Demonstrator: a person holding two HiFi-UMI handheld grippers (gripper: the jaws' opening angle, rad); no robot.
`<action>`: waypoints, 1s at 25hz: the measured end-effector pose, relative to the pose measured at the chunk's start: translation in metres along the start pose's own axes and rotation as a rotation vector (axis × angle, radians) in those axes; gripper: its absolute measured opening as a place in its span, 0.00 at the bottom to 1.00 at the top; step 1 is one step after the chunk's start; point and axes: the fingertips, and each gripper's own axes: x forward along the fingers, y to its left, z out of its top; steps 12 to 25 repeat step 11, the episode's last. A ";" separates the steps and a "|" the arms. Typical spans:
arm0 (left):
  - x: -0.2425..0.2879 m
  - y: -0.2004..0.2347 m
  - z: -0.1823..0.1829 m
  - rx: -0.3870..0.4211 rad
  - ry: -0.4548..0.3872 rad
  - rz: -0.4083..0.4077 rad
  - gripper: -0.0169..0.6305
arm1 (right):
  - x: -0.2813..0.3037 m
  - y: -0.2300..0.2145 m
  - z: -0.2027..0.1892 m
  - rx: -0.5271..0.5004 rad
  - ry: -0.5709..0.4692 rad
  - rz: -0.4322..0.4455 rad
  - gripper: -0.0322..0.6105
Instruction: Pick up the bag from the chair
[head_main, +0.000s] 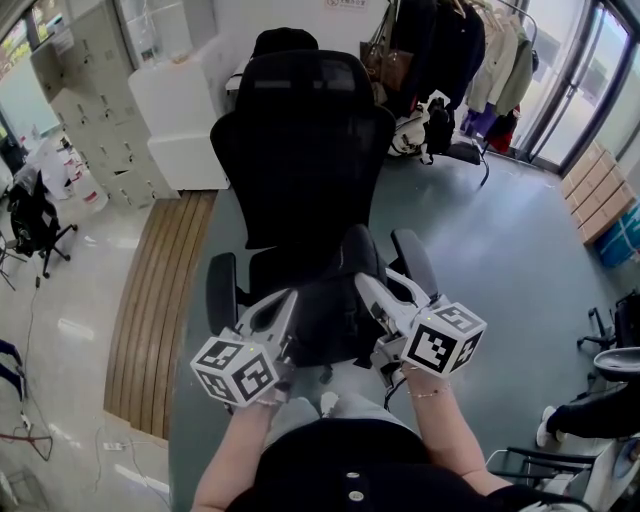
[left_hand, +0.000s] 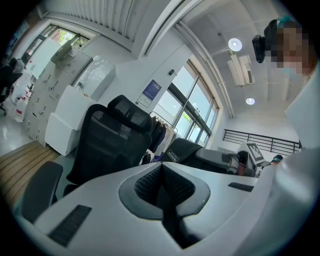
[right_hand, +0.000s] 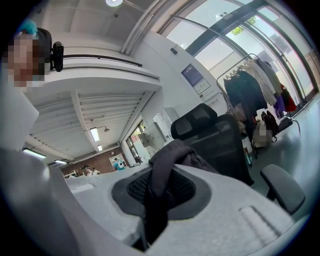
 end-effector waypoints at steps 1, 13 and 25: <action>0.000 0.001 0.000 -0.001 0.001 0.002 0.05 | 0.000 0.000 0.000 0.000 0.001 0.001 0.13; 0.003 0.005 -0.003 -0.031 -0.002 0.004 0.05 | 0.004 -0.001 -0.003 0.001 0.011 0.003 0.13; 0.003 0.005 -0.003 -0.031 -0.002 0.004 0.05 | 0.004 -0.001 -0.003 0.001 0.011 0.003 0.13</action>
